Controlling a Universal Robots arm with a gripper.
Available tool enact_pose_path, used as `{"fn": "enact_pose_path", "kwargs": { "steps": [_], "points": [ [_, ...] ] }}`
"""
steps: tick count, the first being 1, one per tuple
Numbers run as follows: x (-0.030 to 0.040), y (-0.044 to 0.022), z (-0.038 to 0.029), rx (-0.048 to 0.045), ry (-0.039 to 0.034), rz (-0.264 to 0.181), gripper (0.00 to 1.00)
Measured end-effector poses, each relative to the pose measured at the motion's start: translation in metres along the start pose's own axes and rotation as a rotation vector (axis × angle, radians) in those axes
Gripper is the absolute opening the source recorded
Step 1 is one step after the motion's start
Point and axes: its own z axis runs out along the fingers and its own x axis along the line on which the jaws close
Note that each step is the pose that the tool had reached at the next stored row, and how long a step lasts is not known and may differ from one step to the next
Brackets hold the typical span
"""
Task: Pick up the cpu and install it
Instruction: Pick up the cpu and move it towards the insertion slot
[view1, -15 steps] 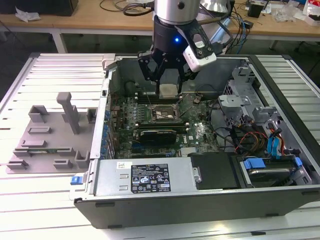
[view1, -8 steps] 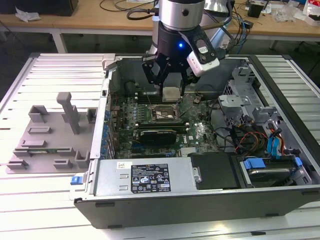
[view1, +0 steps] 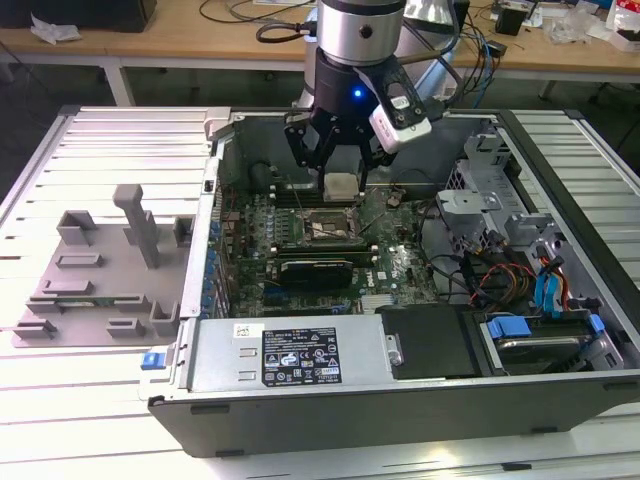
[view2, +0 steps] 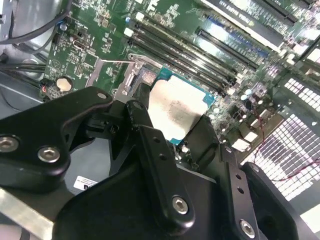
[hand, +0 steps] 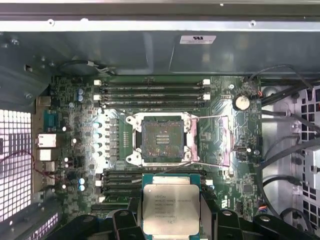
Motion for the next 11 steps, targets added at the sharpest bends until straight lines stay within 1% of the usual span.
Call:
{"fn": "enact_pose_path", "kwargs": {
  "steps": [1,2,3,5,6,8,11],
  "points": [
    [0.0001,0.0027,0.0008,0.0001,0.0001,0.002,0.55],
    [0.0002,0.0072,0.0021,0.0001,0.0000,0.003,0.55],
    [0.0002,0.0089,0.0025,0.0002,0.0000,0.004,0.55],
    [0.0004,0.0145,0.0039,0.0002,-0.0001,0.006,0.55],
    [0.0007,0.0167,0.0060,0.0000,-0.0002,0.006,0.55],
    [0.0014,0.0188,0.0116,0.0002,-0.0001,0.006,0.55],
    [0.0030,0.0221,0.0143,0.0000,-0.0002,0.006,0.55]
  ]
}}
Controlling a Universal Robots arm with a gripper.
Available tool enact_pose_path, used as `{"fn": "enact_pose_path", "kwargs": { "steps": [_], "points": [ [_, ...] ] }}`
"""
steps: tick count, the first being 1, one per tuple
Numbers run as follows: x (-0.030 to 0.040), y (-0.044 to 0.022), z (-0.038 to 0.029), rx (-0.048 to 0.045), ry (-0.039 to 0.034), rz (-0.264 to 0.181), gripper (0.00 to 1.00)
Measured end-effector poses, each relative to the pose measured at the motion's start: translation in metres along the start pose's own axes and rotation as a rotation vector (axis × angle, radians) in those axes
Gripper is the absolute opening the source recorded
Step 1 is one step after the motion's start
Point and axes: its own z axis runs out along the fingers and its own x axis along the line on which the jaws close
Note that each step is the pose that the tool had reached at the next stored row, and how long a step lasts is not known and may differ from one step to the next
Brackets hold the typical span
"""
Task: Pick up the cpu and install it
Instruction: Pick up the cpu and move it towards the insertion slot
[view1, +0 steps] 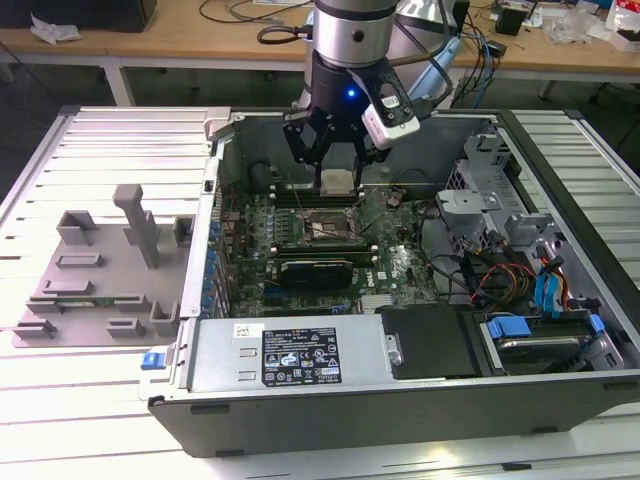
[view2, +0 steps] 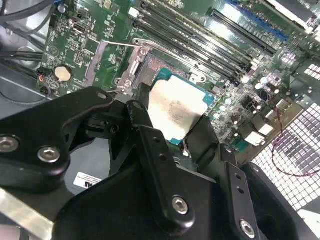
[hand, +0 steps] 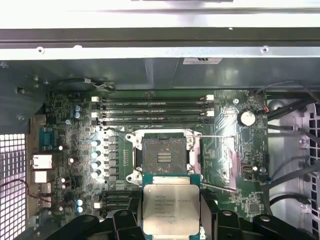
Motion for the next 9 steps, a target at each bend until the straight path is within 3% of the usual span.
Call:
{"fn": "enact_pose_path", "kwargs": {
  "steps": [4,9],
  "points": [
    [0.0022,0.0073,0.0116,-0.0001,0.0000,0.000,0.55],
    [0.0024,0.0096,0.0160,0.0000,0.0001,0.000,0.55]
  ]
}}
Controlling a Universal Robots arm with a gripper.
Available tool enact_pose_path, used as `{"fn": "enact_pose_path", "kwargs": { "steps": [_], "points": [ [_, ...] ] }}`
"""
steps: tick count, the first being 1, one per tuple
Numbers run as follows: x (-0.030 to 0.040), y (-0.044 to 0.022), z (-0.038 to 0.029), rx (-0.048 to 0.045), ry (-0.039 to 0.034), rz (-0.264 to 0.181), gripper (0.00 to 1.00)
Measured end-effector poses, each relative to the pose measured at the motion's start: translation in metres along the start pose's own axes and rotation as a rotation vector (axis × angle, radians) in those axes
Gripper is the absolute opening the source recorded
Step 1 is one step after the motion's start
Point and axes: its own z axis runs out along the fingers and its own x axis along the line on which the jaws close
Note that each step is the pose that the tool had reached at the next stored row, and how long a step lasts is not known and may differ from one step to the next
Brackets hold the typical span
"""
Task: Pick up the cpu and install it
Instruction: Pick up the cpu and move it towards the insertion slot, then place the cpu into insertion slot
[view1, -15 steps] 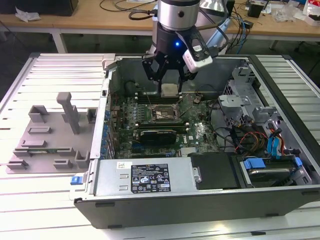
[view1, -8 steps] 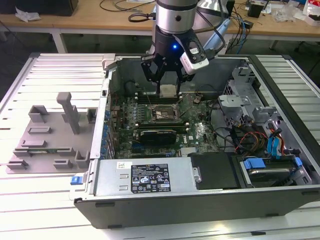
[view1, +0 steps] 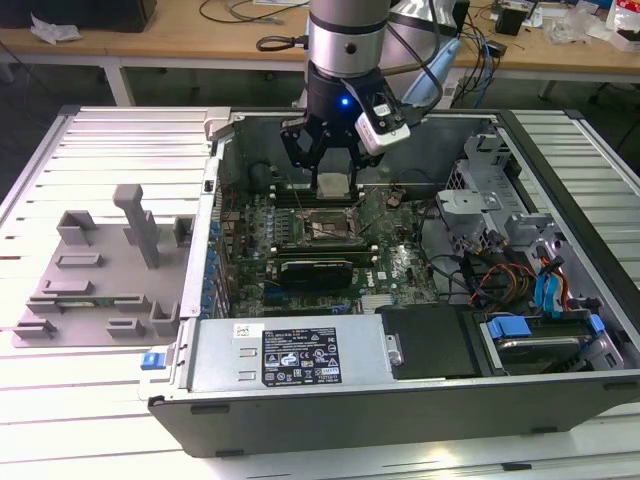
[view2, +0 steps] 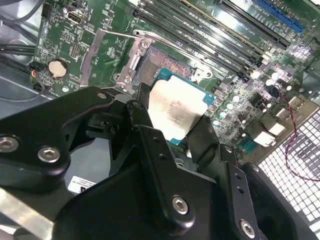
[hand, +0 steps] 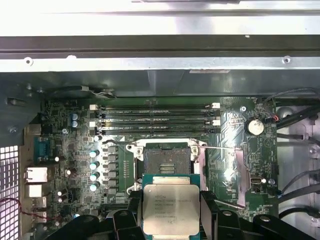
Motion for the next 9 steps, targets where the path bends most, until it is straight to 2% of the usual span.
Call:
{"fn": "enact_pose_path", "kwargs": {
  "steps": [9],
  "points": [
    [0.0000,0.0000,0.0006,0.0000,0.0000,0.000,0.55]
  ]
}}
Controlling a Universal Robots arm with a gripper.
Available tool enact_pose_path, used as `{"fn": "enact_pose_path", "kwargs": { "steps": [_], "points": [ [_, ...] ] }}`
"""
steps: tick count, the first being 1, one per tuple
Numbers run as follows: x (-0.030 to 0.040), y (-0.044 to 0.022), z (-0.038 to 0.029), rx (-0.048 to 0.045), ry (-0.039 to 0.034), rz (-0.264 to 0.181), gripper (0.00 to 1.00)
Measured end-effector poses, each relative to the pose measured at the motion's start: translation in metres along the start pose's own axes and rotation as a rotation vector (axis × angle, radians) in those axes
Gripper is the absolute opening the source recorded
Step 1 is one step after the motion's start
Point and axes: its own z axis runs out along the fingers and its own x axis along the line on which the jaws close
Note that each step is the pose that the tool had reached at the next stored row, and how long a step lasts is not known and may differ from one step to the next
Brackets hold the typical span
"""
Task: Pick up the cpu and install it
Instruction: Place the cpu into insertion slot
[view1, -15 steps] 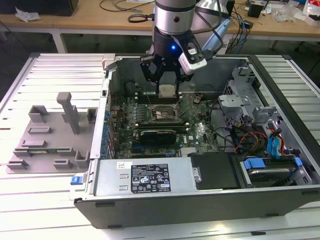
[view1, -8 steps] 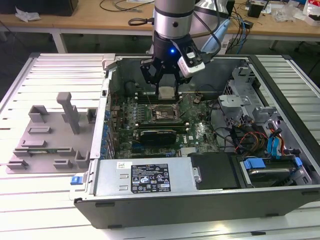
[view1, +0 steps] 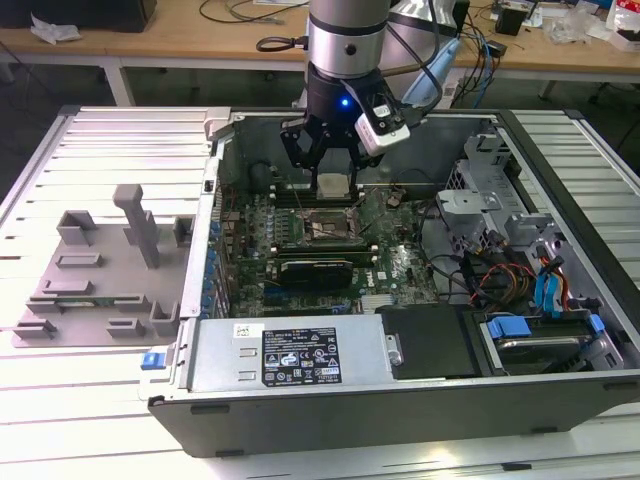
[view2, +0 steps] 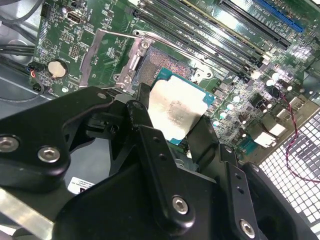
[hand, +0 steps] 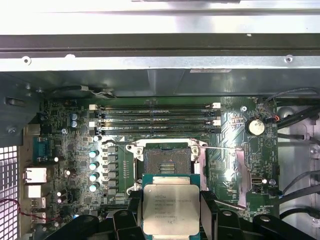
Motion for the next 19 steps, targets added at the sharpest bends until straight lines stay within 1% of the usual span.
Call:
{"fn": "enact_pose_path", "kwargs": {
  "steps": [5,6,8,12,13,15,16,19],
  "points": [
    [0.0000,0.0000,0.0001,0.0000,0.0000,0.001,0.55],
    [0.0000,0.0000,0.0001,0.0002,-0.0005,0.015,0.55],
    [0.0000,0.0000,0.0001,0.0015,-0.0031,0.094,0.55],
    [0.0000,0.0000,0.0002,0.0033,-0.0069,0.204,0.55],
    [0.0000,0.0000,0.0002,0.0039,-0.0083,0.248,0.55],
    [0.0000,0.0000,0.0002,0.0047,-0.0099,0.296,0.55],
    [0.0000,0.0000,0.0002,0.0052,-0.0110,0.329,0.55],
    [0.0000,0.0000,0.0002,0.0057,-0.0120,0.362,0.55]
  ]
}}
